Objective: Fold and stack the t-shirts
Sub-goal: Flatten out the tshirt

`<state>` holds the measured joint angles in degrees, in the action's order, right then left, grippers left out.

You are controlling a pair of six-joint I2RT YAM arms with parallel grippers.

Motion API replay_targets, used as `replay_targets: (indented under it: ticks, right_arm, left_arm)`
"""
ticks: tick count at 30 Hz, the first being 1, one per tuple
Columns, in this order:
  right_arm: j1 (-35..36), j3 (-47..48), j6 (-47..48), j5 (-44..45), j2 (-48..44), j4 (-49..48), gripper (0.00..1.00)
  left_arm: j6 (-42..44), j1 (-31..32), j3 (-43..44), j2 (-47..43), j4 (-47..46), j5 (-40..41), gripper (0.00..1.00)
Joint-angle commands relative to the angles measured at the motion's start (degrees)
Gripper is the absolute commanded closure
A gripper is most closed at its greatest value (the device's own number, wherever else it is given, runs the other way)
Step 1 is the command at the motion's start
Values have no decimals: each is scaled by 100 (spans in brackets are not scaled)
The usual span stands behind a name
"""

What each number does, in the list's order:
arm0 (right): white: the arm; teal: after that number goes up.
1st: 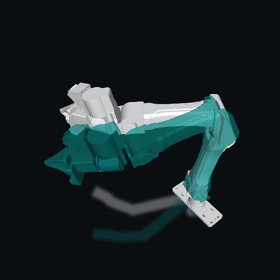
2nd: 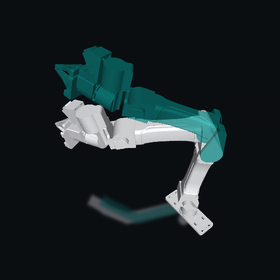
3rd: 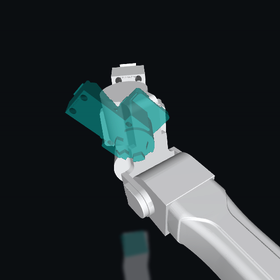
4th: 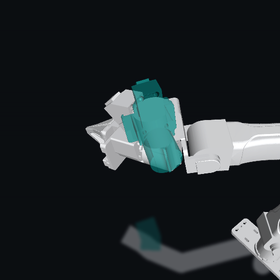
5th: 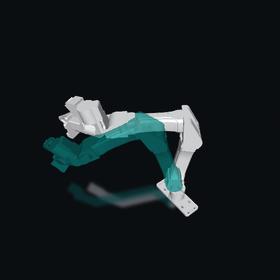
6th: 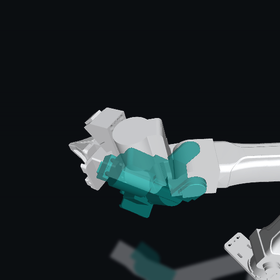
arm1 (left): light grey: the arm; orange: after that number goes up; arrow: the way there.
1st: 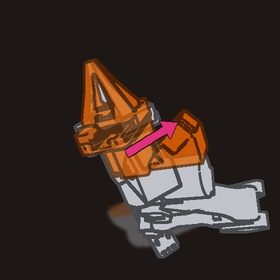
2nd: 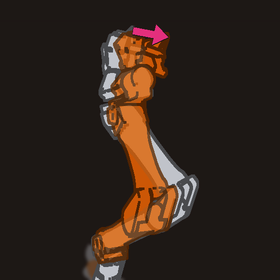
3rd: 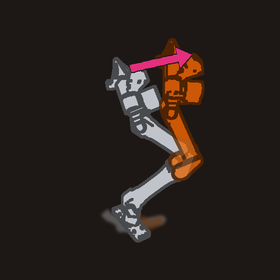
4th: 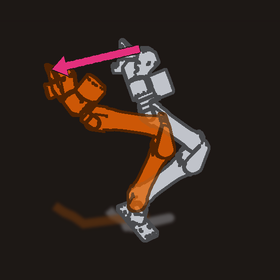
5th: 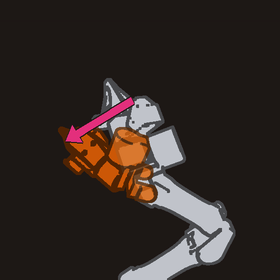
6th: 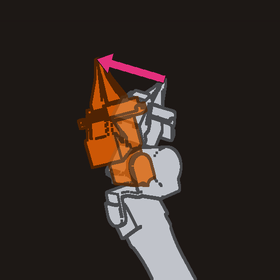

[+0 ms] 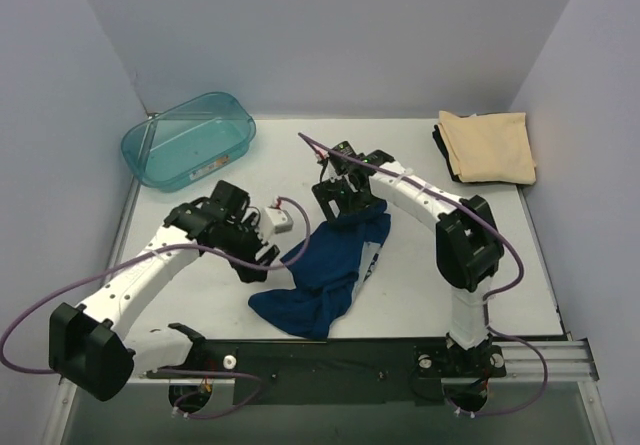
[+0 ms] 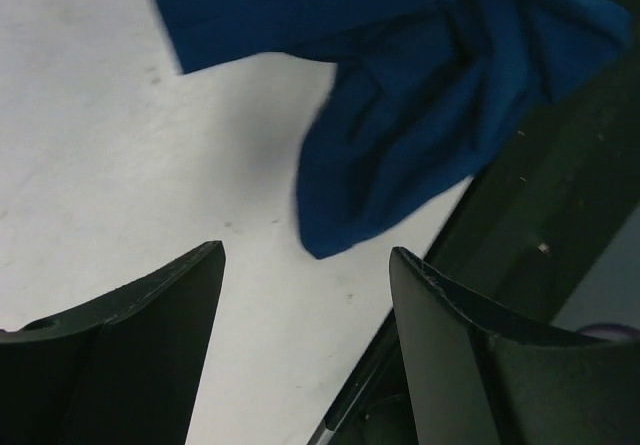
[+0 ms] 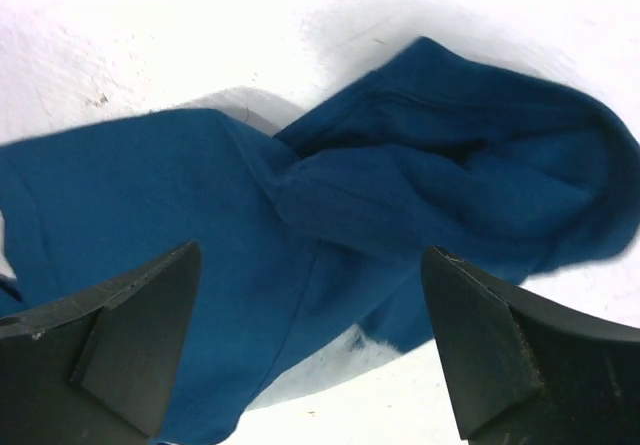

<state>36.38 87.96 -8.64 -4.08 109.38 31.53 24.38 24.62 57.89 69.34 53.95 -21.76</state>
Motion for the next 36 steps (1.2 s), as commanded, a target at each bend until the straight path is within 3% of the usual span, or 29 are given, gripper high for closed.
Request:
replay_targets:
  ticks: [1, 5, 7, 8, 9, 10, 15, 16, 18, 19, 20, 24, 26, 29, 30, 31, 32, 34, 36]
  right_arm:
    - [27, 641, 1391, -760, 644, 723, 14]
    - [1, 1125, 1559, -709, 1268, 1092, 21]
    - [-34, 1301, 1576, -796, 1409, 1180, 48]
    - [-52, 1363, 1550, -788, 1436, 1276, 69]
    - [-96, 1407, 1533, -779, 1411, 1303, 80]
    - [-105, 1408, 1524, -814, 1358, 1355, 99]
    - [-499, 1145, 1305, -954, 464, 1391, 100]
    - [-570, 1083, 1252, -963, 305, 1382, 100]
    - [-833, 829, 1076, -981, -266, 1374, 100]
    - [-1043, 654, 988, -998, -634, 1356, 100]
    - [-1158, 391, 961, -1051, -864, 1347, 100]
    - [-1686, -400, 864, -946, -2059, 1365, 100]
    - [-1923, -743, 602, -1025, -2883, 1356, 100]
    - [-2188, -1166, 399, -1200, -3536, 1356, 100]
    - [-2275, -1359, 329, -1218, -3790, 1356, 100]
    - [-2284, -1456, 294, -1305, -3906, 1339, 100]
    - [-2319, -1597, 197, -1367, -4038, 1304, 100]
    - [-2337, -1755, -39, -1534, -4126, 1233, 100]
    - [-2372, -1783, -233, -1404, -4144, 1224, 100]
  left_arm:
    - [823, 746, -76, -229, 274, -548, 23]
    - [1007, 947, -295, -35, 20, -347, 20]
    - [1165, 1246, -576, 53, -226, -101, 18]
    - [1174, 1447, -768, 97, -341, 91, 18]
    - [1183, 1640, -962, 184, -568, 180, 17]
    - [1200, 1747, -1033, 229, -666, 311, 16]
    - [1122, 2187, -1464, 842, -1657, 839, 16]
    - [1104, 2187, -1491, 905, -1773, 1118, 19]
    - [981, 2205, -1517, 1064, -2221, 1619, 47]
    - [981, 2170, -1483, 1107, -2388, 1779, 77]
    - [998, 2126, -1456, 1125, -2459, 1980, 100]
    - [1077, 1573, -1018, 1082, -2470, 2132, 100]
    - [1069, 846, -579, 1134, -2268, 1878, 100]
    - [1147, 377, -24, 1327, -2248, 1902, 100]
    - [1244, 264, 64, 1476, -2371, 2025, 95]
    - [1262, 245, 82, 1538, -2476, 2331, 81]
    - [1262, 227, 161, 1669, -2651, 2499, 54]
    - [1131, 245, 397, 1793, -2706, 2703, 41]
    - [912, 315, 704, 1733, -2497, 2520, 37]
